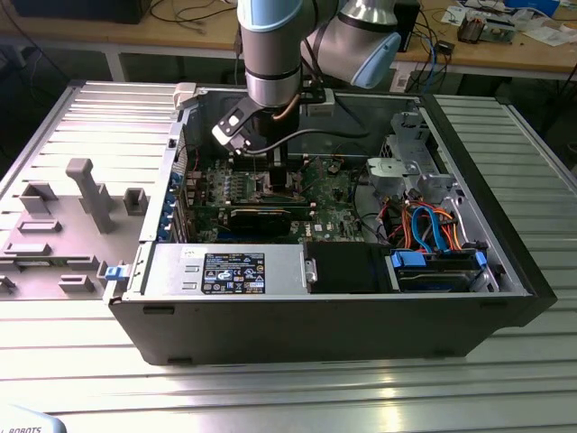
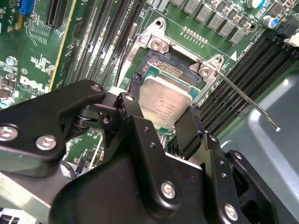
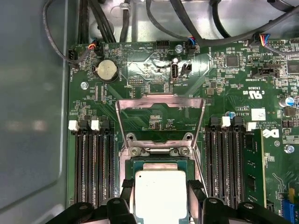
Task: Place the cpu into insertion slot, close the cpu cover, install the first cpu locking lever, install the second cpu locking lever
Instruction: 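Place the cpu into insertion slot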
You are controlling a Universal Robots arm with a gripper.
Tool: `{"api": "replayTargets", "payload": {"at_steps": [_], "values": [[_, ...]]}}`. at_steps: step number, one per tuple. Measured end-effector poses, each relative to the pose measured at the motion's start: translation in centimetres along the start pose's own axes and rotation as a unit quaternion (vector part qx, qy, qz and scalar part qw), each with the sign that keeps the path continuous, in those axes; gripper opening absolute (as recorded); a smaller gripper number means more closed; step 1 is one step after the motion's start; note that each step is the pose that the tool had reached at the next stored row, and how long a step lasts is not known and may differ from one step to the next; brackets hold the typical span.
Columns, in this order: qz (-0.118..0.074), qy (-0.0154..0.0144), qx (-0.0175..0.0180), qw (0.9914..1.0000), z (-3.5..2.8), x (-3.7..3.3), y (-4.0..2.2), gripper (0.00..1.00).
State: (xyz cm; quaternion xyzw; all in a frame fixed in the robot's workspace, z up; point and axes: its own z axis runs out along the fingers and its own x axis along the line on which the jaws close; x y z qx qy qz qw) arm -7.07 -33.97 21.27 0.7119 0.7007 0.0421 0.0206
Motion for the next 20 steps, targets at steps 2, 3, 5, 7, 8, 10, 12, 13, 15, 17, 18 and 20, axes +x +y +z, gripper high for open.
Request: {"api": "replayTargets", "payload": {"at_steps": [2,3,5,7,8,10,12,13,15,17,18,20], "values": [[0.000,0.0001,-0.0001,1.00000,0.01,0.01,0.00,0.54],[0.000,0.0001,-0.0001,1.00000,0.01,0.01,0.00,0.54],[0.001,0.0001,-0.0001,1.00000,0.01,0.01,0.00,0.54],[0.001,0.0001,-0.0001,1.00000,0.01,0.01,0.00,0.54],[0.001,0.0000,-0.0001,1.00000,0.01,0.01,0.00,0.54],[0.001,0.0000,-0.0001,1.00000,0.01,0.01,0.00,0.54],[0.001,0.0000,-0.0001,1.00000,0.01,0.01,0.00,0.54],[0.001,0.0000,-0.0001,1.00000,0.01,0.01,0.00,0.54],[0.002,0.0002,-0.0003,1.00000,0.10,0.01,0.00,0.54],[-0.004,0.0005,0.0000,0.99999,0.42,0.00,-0.06,0.54],[-0.013,0.0013,0.0003,0.99991,0.49,-0.04,-0.10,0.54],[-0.014,0.0014,0.0004,0.99990,0.56,-0.14,-0.11,0.54]]}}
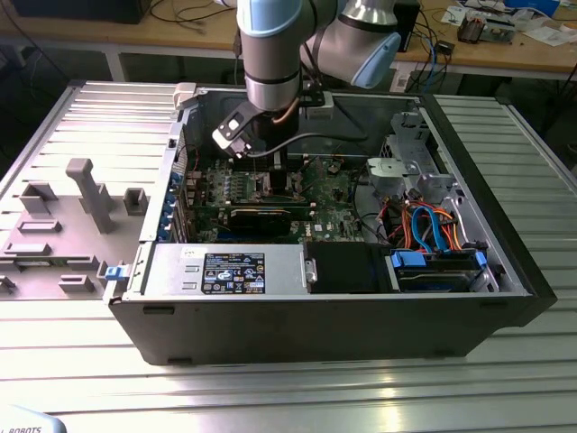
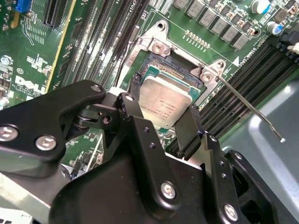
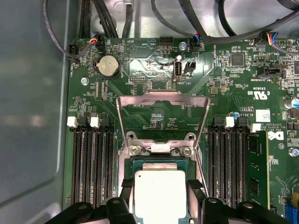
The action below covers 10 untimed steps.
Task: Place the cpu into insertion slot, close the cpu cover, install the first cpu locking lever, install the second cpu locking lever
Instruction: 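Place the cpu into insertion slot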
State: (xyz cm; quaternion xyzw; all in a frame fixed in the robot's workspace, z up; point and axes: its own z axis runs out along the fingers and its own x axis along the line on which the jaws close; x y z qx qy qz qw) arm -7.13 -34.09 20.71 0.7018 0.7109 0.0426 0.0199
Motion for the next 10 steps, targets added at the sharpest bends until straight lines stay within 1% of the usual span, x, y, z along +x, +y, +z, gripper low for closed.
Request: {"api": "replayTargets", "payload": {"at_steps": [10], "values": [[0.000,0.0000,0.0000,1.00000,0.05,-0.09,-0.02,0.54]]}}
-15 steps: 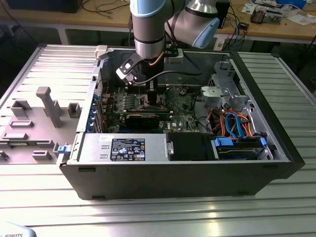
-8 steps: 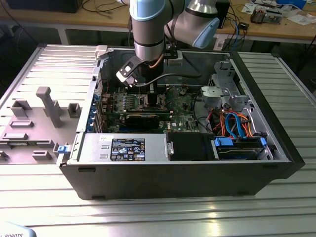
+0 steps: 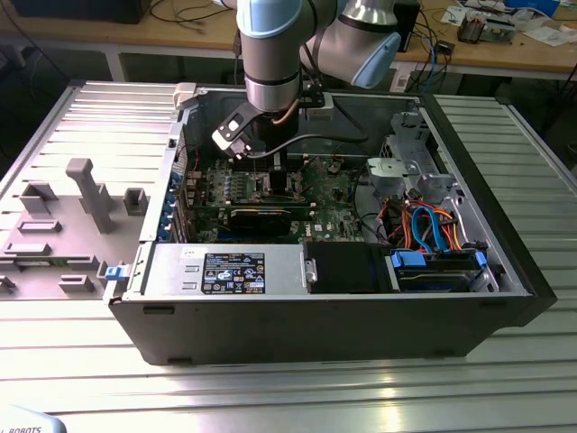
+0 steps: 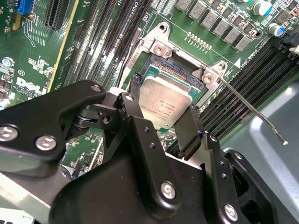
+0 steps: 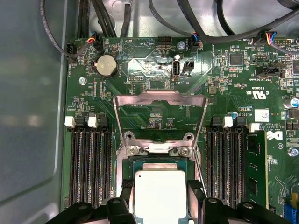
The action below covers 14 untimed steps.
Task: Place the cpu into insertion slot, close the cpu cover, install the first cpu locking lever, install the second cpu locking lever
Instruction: 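Place the cpu into insertion slot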
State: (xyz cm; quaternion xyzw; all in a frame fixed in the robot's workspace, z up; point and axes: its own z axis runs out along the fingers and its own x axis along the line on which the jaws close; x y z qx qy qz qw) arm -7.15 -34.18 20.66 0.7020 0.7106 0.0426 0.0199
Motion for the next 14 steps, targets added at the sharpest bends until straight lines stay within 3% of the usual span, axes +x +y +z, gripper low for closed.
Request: {"api": "replayTargets", "payload": {"at_steps": [14], "values": [[0.010,-0.0004,-0.0003,0.99995,0.48,-0.02,-0.15,0.54]]}}
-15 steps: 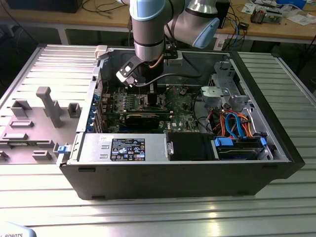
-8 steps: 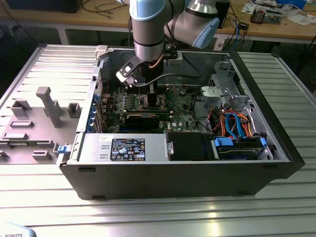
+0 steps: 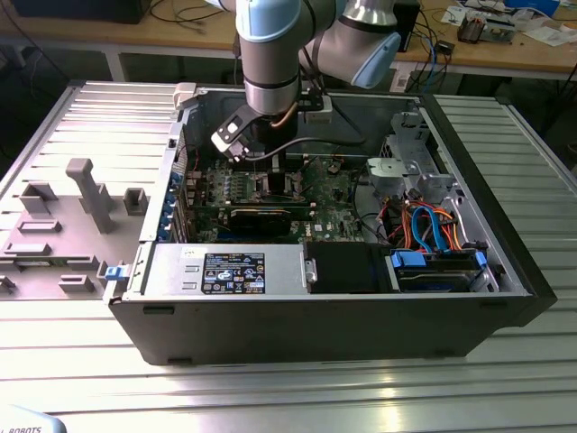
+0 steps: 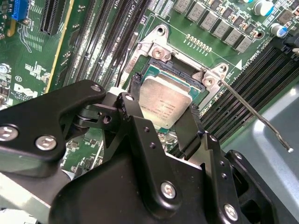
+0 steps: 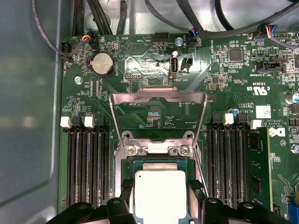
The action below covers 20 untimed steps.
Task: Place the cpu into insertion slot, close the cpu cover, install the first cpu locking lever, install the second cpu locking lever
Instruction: 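Place the cpu into insertion slot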
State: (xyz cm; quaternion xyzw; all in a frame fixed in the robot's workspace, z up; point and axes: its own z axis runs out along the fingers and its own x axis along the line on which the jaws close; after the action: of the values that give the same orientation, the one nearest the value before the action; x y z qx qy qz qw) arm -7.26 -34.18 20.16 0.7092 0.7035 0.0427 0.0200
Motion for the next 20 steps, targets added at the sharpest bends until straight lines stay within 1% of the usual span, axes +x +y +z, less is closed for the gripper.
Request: {"api": "replayTargets", "payload": {"at_steps": [10,15,20], "values": [[0.000,0.0000,0.0000,1.00000,0.07,0.00,-0.01,0.54],[0.000,-0.0003,0.0001,1.00000,0.41,-0.02,-0.04,0.54],[0.001,-0.0001,0.0000,1.00000,0.46,-0.02,-0.04,0.54]]}}
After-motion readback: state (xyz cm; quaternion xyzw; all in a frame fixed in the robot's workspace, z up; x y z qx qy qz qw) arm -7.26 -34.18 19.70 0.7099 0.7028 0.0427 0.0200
